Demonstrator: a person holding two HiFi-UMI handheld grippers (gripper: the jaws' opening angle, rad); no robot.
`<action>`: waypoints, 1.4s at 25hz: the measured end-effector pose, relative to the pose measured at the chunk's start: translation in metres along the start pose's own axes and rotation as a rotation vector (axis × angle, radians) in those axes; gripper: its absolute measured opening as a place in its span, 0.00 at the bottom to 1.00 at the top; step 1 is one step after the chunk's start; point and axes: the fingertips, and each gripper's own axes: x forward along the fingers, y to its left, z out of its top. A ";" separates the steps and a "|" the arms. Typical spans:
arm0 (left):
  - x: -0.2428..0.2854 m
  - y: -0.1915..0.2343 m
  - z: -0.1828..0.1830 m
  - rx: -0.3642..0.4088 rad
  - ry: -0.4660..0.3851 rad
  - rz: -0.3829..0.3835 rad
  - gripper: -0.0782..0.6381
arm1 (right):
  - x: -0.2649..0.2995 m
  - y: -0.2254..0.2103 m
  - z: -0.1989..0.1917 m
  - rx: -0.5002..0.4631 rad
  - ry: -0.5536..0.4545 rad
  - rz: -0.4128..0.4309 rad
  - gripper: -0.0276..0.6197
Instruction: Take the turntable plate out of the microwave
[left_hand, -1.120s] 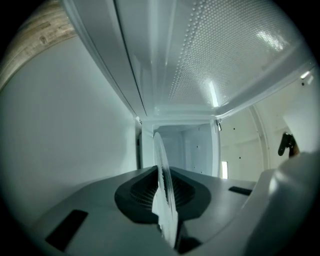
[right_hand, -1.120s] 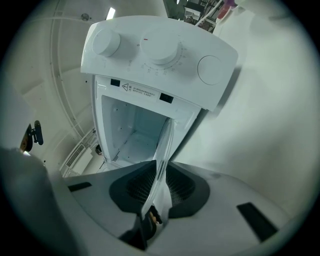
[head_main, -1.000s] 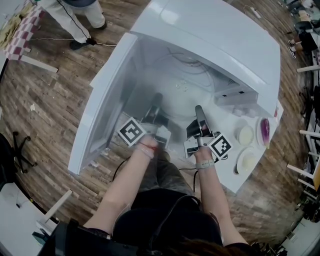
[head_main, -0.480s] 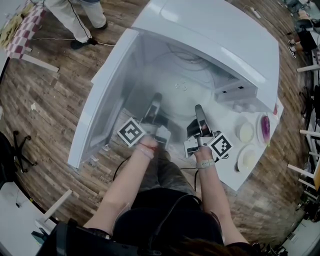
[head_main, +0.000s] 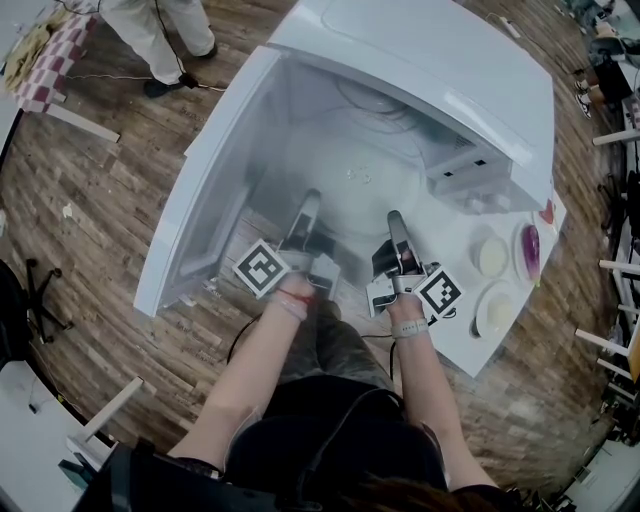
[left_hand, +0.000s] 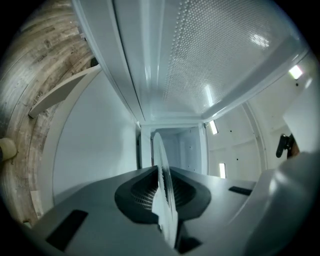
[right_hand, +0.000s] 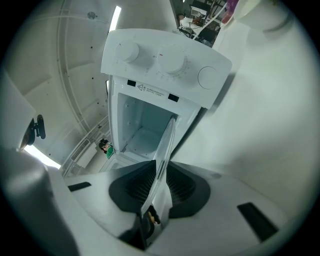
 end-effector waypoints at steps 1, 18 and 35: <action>-0.002 0.000 -0.001 0.002 -0.001 0.002 0.16 | -0.002 0.000 -0.001 -0.003 0.001 -0.001 0.16; -0.042 -0.007 -0.019 0.008 -0.008 -0.024 0.16 | -0.041 0.005 -0.020 0.003 -0.004 0.018 0.16; -0.113 0.003 -0.051 0.000 -0.041 0.000 0.16 | -0.105 -0.001 -0.054 0.011 0.027 0.019 0.16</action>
